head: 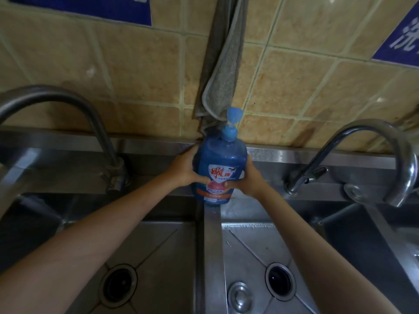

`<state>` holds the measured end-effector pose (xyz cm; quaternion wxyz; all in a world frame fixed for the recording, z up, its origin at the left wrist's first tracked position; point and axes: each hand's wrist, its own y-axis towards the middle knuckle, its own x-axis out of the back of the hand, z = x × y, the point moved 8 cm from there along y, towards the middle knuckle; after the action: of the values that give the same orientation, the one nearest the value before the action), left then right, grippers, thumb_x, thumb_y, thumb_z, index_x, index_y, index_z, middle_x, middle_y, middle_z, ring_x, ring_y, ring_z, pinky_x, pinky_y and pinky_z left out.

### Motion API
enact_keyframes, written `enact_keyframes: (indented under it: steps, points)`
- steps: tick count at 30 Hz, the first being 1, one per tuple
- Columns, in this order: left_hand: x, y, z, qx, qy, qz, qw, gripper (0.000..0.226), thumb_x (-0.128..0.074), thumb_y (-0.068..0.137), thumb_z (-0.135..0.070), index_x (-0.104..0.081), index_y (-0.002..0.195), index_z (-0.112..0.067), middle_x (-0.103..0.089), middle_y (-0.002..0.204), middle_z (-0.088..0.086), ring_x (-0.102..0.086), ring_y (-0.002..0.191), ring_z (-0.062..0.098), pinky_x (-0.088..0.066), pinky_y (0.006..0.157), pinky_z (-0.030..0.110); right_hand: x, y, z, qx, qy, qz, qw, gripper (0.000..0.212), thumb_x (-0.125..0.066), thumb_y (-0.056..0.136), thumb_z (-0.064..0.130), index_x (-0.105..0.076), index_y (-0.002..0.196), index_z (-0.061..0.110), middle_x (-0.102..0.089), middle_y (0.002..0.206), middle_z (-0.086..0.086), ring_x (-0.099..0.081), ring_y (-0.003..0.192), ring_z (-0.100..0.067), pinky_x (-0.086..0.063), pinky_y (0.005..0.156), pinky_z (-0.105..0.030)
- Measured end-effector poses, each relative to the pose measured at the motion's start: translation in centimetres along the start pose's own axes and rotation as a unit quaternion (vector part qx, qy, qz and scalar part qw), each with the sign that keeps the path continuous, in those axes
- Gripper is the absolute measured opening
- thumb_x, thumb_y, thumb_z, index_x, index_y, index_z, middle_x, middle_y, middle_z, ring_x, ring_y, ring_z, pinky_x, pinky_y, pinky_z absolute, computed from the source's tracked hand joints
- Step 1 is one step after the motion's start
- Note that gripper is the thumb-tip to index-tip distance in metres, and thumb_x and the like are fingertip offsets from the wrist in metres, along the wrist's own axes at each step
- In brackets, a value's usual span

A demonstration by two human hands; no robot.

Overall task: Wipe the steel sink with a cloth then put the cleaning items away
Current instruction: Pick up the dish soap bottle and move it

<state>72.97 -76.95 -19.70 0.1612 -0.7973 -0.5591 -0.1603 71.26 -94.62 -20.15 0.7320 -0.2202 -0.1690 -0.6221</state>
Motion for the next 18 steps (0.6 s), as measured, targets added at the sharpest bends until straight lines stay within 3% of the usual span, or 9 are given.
enact_keyframes:
  steps: [7, 13, 18]
  points:
    - [-0.4, -0.2, 0.0, 0.007, -0.026, 0.008, 1.000, 0.095, -0.082, 0.066, -0.007, -0.029, 0.144, -0.024, -0.042, 0.145, 0.003, -0.039, 0.133, 0.022, -0.041, 0.105, 0.049, -0.1, 0.1, -0.3, 0.011, 0.006, -0.006, 1.000, 0.097, -0.079, 0.072, 0.004, -0.019, 0.147, 0.011, -0.050, 0.127, -0.001, -0.051, 0.122, -0.029, -0.048, 0.098, -0.047]
    - [-0.5, -0.4, -0.3, 0.010, -0.018, 0.027, 0.999, 0.100, -0.083, 0.065, -0.010, -0.025, 0.145, -0.026, -0.041, 0.145, 0.003, -0.040, 0.133, 0.021, -0.042, 0.105, 0.049, 0.0, 0.4, -0.2, 0.019, -0.008, 0.011, 1.000, 0.101, -0.081, 0.069, 0.005, -0.016, 0.147, 0.010, -0.045, 0.139, -0.013, -0.046, 0.128, -0.030, -0.043, 0.103, -0.049]
    - [-0.9, -0.5, -0.1, 0.006, 0.021, 0.027, 0.999, 0.114, -0.086, 0.060, -0.013, -0.015, 0.147, -0.029, -0.036, 0.148, 0.002, -0.036, 0.136, 0.022, -0.040, 0.106, 0.049, -0.4, 0.4, -1.5, 0.013, -0.035, 0.011, 0.999, 0.108, -0.086, 0.065, 0.013, -0.015, 0.146, 0.017, -0.048, 0.138, -0.011, -0.049, 0.125, -0.030, -0.047, 0.099, -0.049]
